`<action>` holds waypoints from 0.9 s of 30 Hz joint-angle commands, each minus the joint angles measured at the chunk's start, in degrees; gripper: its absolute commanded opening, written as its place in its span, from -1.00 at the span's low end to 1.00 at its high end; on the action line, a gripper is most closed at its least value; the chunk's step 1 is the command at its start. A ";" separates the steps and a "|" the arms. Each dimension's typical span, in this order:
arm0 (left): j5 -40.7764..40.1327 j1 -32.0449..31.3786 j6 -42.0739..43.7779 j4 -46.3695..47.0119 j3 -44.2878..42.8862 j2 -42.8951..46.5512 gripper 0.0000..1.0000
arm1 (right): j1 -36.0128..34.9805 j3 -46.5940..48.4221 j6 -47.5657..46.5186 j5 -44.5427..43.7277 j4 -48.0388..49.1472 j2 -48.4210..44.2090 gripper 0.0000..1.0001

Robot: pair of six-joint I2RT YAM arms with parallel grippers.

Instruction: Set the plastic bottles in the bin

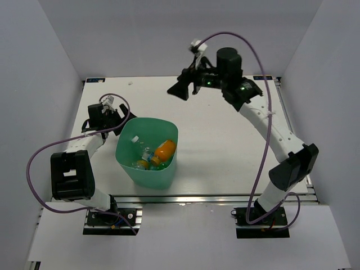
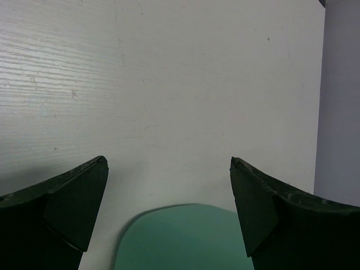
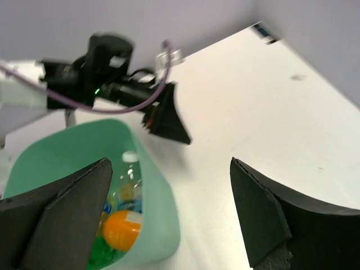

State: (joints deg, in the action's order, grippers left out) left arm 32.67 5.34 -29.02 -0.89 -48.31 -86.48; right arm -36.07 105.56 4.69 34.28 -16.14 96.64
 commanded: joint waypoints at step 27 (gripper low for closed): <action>-4.27 0.11 3.44 -4.21 -1.35 1.31 0.96 | 13.14 -42.89 12.36 -24.17 17.20 -12.27 0.79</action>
State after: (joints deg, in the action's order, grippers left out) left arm 30.28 5.34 -26.92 -3.88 -48.34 -86.48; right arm -22.90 62.67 16.49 11.62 -4.45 86.56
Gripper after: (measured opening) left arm 0.983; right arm 0.894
